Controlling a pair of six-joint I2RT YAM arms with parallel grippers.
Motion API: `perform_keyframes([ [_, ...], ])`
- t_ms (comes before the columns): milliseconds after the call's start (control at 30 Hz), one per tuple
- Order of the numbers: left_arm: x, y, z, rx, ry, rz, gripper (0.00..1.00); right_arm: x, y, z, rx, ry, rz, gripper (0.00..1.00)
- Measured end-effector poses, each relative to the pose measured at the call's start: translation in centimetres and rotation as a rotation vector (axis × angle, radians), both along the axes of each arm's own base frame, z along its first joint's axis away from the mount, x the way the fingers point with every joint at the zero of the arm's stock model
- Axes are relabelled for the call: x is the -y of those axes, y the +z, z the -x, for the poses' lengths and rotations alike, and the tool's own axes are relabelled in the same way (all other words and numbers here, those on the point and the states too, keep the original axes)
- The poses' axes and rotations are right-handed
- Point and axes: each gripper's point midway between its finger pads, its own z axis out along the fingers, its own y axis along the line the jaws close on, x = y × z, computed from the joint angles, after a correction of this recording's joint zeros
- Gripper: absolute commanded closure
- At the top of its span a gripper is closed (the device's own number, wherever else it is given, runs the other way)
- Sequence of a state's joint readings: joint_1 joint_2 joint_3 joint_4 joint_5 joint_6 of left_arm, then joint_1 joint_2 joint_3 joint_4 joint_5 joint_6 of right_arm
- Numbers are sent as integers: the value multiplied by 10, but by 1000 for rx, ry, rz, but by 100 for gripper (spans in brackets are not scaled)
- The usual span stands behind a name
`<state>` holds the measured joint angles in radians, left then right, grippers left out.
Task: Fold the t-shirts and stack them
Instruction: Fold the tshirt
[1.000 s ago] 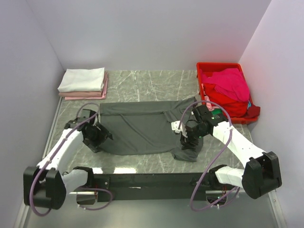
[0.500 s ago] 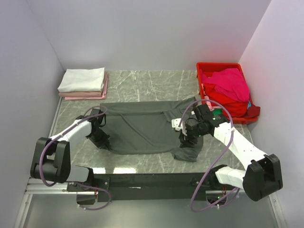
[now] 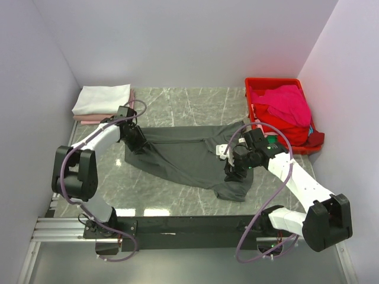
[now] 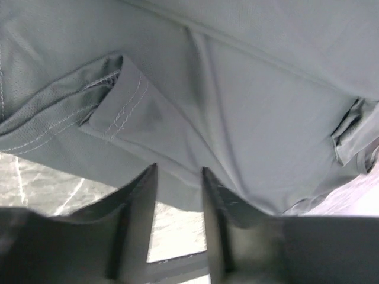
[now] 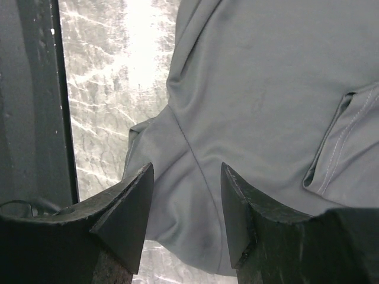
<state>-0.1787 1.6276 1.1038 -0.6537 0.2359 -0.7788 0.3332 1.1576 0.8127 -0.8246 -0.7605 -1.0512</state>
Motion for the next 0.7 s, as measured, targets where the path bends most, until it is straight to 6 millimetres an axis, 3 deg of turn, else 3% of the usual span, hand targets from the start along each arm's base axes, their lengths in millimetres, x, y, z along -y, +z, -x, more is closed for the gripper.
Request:
perform_keyframes([
  [133,1,7,2,28,-49,3,50,2,0,-2,-3,-16,-1,44],
  [333,-3,40,15,142,-29,13,64,2,0,-2,-10,-22,-3,44],
  [433,-8,27,24,99,13,2,68,2,-2,-2,-21,-24,-4,44],
  [567,-18,-9,37,-20,80,-29,66,2,-3,-2,-29,-27,-3,44],
  [700,-28,-24,37,-63,132,-41,63,3,-3,-3,-31,-33,-5,44],
])
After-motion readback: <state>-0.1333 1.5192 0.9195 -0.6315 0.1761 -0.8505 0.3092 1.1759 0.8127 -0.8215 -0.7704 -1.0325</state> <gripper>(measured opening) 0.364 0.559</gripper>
